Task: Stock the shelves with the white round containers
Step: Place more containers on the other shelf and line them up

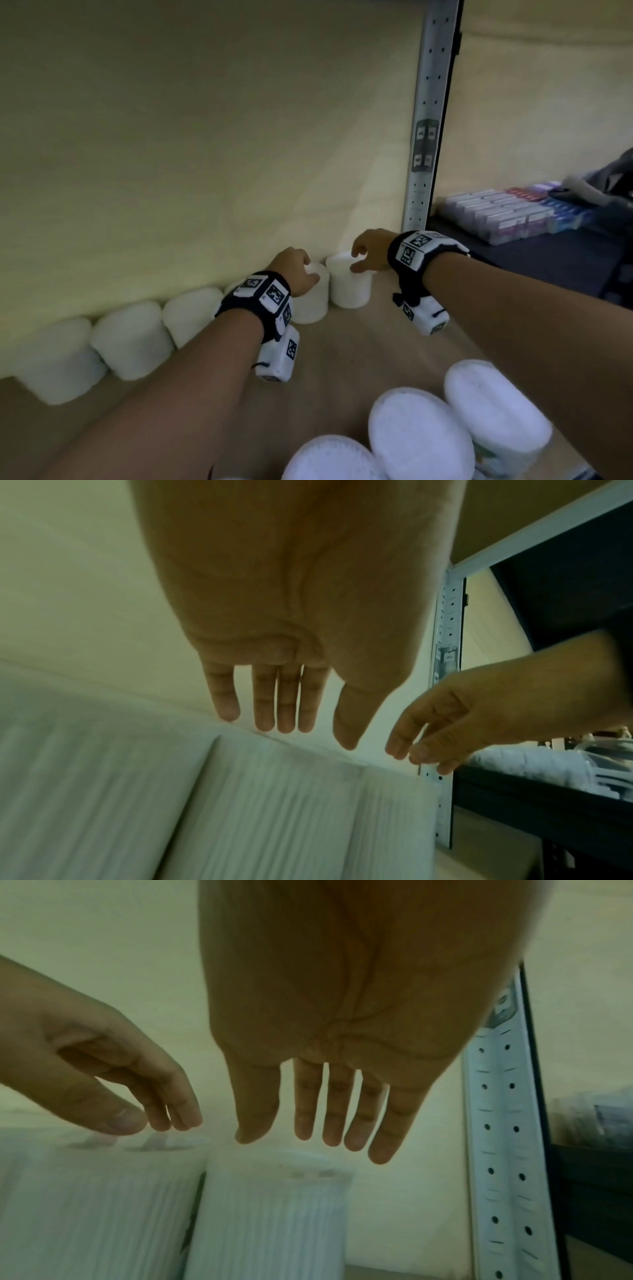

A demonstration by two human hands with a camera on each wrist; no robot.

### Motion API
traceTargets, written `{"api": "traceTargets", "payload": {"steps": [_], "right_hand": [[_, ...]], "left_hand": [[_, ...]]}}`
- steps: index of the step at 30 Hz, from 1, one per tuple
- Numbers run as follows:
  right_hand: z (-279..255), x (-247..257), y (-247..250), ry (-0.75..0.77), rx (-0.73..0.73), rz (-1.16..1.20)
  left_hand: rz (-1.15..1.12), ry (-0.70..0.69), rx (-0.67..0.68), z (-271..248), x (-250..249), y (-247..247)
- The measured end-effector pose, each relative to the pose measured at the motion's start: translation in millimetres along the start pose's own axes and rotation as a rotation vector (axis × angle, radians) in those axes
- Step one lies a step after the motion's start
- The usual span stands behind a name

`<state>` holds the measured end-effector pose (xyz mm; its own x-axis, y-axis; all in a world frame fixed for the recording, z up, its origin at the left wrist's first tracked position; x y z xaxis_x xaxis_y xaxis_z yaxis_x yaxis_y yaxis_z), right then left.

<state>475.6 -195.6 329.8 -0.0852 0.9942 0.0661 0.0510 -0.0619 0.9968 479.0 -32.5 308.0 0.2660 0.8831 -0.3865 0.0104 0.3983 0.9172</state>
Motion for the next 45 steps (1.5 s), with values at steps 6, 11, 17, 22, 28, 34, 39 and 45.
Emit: {"api": "traceTargets", "payload": {"steps": [6, 11, 17, 22, 28, 34, 39, 45], "right_hand": [[24, 2, -11, -0.009, 0.033, -0.026], [26, 3, -12, -0.015, 0.017, -0.037], [23, 4, -14, -0.025, -0.003, -0.025], [20, 5, -14, -0.014, -0.001, -0.017], [12, 1, -16, 0.011, 0.037, 0.014], [9, 2, -13, -0.009, 0.015, 0.16], [10, 1, -17, -0.1, -0.001, -0.012], [11, 3, -19, -0.101, 0.015, -0.068]], "left_hand": [[0.057, -0.018, -0.032, 12, 6, -11], [0.033, -0.026, -0.068, 13, 9, -13], [-0.04, -0.016, -0.124, 10, 13, -11], [-0.066, 0.005, -0.137, 9, 11, -12], [-0.074, 0.005, -0.14, 8, 13, -15], [-0.062, 0.015, -0.145, 10, 14, -18], [-0.083, 0.025, -0.144, 9, 15, -20], [-0.063, 0.001, -0.145, 7, 12, -18]]}}
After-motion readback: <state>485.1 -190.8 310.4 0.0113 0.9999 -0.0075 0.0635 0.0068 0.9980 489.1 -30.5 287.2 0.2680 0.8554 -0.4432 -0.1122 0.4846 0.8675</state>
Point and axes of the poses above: each hand's wrist, its own z-axis towards the middle knuckle, its own y-axis out of the back of the hand, x = y × z, the point moved 6 cm from there along z, towards the middle knuckle, and after that the axes turned 6 degrees about -x, right-handed, at the moved point
